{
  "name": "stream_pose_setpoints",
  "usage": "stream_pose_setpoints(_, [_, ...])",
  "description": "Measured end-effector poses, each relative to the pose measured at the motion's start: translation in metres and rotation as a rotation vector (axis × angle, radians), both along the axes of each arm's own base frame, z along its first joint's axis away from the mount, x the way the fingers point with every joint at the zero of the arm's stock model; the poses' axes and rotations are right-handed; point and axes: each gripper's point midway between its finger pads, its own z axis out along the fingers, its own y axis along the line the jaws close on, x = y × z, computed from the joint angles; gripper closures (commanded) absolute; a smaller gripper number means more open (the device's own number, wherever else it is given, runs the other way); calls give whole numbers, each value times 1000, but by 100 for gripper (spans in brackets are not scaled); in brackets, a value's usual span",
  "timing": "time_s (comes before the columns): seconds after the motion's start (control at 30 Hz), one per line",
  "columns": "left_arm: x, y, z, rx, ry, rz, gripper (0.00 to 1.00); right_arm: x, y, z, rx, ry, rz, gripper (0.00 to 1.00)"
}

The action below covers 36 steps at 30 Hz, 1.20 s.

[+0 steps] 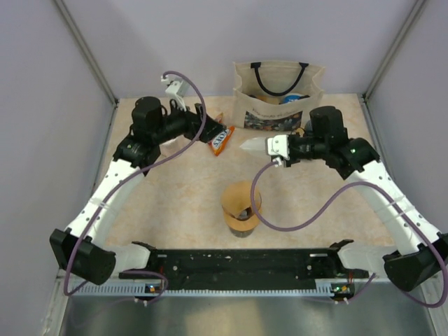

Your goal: Place the coffee filter in the dripper

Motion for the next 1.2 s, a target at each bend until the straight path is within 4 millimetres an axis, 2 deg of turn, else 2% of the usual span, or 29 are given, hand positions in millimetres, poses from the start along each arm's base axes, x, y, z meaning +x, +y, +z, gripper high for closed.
stream_pose_setpoints(0.1, [5, -16, -6, 4, 37, -87, 1, -5, 9, 12, -26, -85, 81, 100])
stream_pose_setpoints(0.23, [4, -44, -16, 50, 62, -206, 1, -8, 17, 11, -70, -127, 157, 100])
stream_pose_setpoints(0.37, [-11, -75, -27, 135, 47, -323, 4, -9, 22, 2, -102, -126, 197, 100])
stream_pose_setpoints(0.43, [-18, -84, -33, 162, 40, -368, 6, -12, 24, -1, -114, -124, 212, 100])
stream_pose_setpoints(0.5, [-22, -89, -39, 187, 41, -392, 9, -14, 25, -2, -119, -127, 225, 100])
stream_pose_setpoints(0.63, [-16, -92, -46, 223, 41, -402, 15, -15, 26, -2, -125, -142, 238, 100])
stream_pose_setpoints(0.7, [-12, -95, -51, 237, 44, -410, 23, -14, 26, -2, -128, -146, 240, 100])
stream_pose_setpoints(0.8, [-9, -99, -61, 256, 59, -430, 29, -14, 25, -2, -131, -149, 242, 100])
stream_pose_setpoints(0.97, [-12, -107, -74, 275, 84, -485, 34, -14, 25, -3, -138, -153, 242, 100])
stream_pose_setpoints(1.07, [-17, -108, -79, 287, 90, -509, 44, -13, 25, -4, -140, -152, 243, 100])
stream_pose_setpoints(1.17, [-20, -111, -78, 294, 74, -527, 62, -13, 25, -4, -142, -153, 245, 100])
stream_pose_setpoints(1.2, [-21, -111, -78, 297, 65, -534, 71, -13, 25, -5, -143, -153, 246, 100])
